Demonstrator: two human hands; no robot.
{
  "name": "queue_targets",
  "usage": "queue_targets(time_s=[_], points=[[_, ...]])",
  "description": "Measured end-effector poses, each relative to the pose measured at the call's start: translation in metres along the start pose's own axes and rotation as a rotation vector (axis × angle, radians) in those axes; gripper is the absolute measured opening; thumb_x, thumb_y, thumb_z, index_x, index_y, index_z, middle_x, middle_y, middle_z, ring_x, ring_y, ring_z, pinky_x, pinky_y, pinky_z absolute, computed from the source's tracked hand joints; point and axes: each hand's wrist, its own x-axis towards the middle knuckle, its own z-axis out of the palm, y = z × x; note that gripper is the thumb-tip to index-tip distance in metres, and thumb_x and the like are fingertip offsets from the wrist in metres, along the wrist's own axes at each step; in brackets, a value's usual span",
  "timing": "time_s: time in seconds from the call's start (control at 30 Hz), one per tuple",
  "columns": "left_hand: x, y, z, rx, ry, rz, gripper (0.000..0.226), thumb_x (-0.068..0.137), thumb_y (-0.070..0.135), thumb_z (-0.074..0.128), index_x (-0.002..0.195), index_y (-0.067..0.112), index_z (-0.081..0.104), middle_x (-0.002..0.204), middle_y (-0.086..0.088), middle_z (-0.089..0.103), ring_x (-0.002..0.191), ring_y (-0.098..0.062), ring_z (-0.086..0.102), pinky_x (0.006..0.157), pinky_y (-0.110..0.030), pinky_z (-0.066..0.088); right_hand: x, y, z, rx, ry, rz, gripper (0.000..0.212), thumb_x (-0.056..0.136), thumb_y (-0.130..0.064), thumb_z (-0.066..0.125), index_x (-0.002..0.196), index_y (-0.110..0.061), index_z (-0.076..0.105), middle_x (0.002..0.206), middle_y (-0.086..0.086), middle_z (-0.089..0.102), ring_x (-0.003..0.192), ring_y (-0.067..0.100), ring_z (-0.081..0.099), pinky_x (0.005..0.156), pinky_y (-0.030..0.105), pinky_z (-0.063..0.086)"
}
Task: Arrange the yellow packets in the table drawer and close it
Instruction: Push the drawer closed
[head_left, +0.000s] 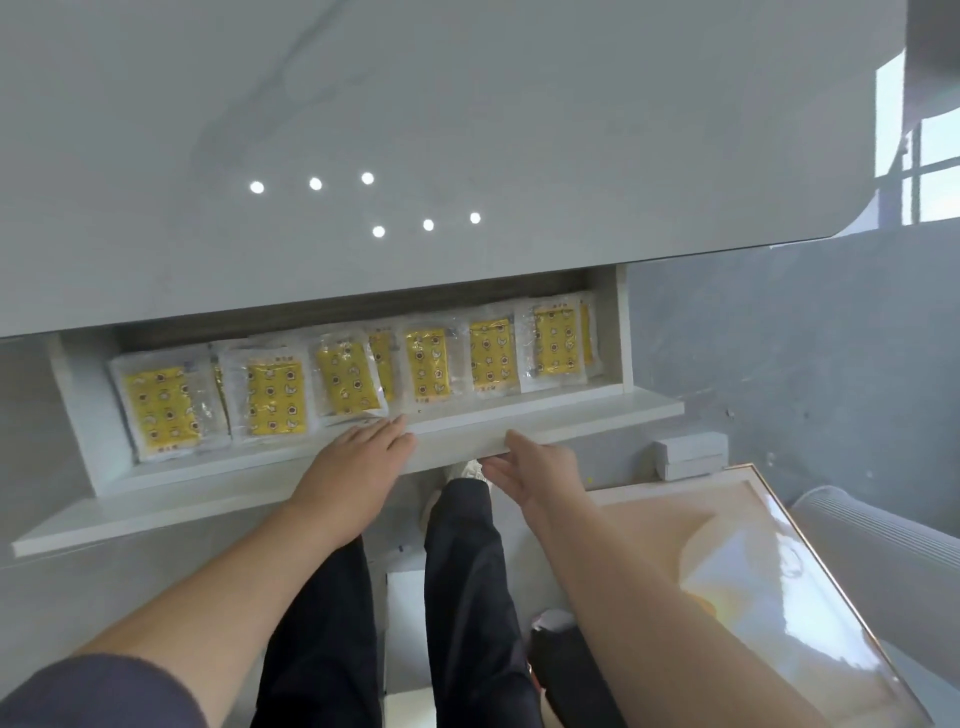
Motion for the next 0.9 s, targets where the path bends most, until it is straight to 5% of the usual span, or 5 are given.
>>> queue_targets(time_s=[0.17, 0.23, 0.4, 0.6, 0.9], points=[[0.010, -0.013, -0.020, 0.266, 0.326, 0.103, 0.065, 0.059, -0.012, 0.077, 0.119, 0.007, 0.061, 0.136, -0.014, 0.053, 0.132, -0.033, 0.043, 0.118, -0.043, 0.018, 0.007, -0.021, 0.013, 0.080, -0.017, -0.032, 0.017, 0.093, -0.011, 0.061, 0.096, 0.006, 0.061, 0.077, 0.017, 0.071, 0.074, 0.025, 0.073, 0.080, 0.035, 0.059], [0.014, -0.021, -0.032, 0.409, 0.431, 0.149, 0.075, 0.058, -0.018, 0.069, 0.128, 0.005, 0.056, 0.147, -0.019, 0.040, 0.139, -0.036, 0.031, 0.119, -0.051, 0.012, 0.007, -0.031, 0.021, 0.149, -0.048, -0.053, 0.020, 0.093, -0.012, 0.062, 0.100, 0.007, 0.061, 0.081, 0.018, 0.071, 0.075, 0.026, 0.073, 0.078, 0.034, 0.060], [0.026, -0.031, -0.071, 0.657, 0.466, 0.051, 0.102, 0.075, -0.006, 0.062, 0.154, 0.016, 0.001, 0.160, -0.015, -0.010, 0.148, -0.034, -0.007, 0.115, -0.062, 0.001, 0.006, -0.050, 0.035, 0.382, -0.215, -0.087, 0.036, 0.098, 0.000, 0.050, 0.132, 0.008, 0.044, 0.099, 0.020, 0.067, 0.084, 0.028, 0.071, 0.068, 0.031, 0.059], [0.043, -0.042, -0.117, 0.483, 0.514, -0.146, 0.116, 0.076, 0.033, 0.076, 0.153, 0.012, -0.008, 0.159, -0.019, -0.012, 0.148, -0.033, -0.007, 0.115, -0.061, 0.002, 0.002, -0.071, 0.054, 0.449, -0.431, -0.138, 0.059, 0.094, 0.017, 0.029, 0.149, -0.006, 0.029, 0.138, 0.016, 0.053, 0.119, 0.027, 0.058, 0.090, 0.036, 0.051], [0.072, -0.060, -0.122, 0.339, 0.652, -0.207, 0.084, 0.083, -0.009, 0.043, 0.153, 0.009, 0.001, 0.160, -0.018, -0.002, 0.148, -0.034, -0.001, 0.117, -0.057, 0.004, 0.001, -0.093, 0.081, 0.581, -0.553, -0.200, 0.058, 0.090, 0.017, 0.032, 0.135, -0.016, 0.050, 0.124, 0.002, 0.062, 0.126, 0.021, 0.054, 0.106, 0.043, 0.041]])
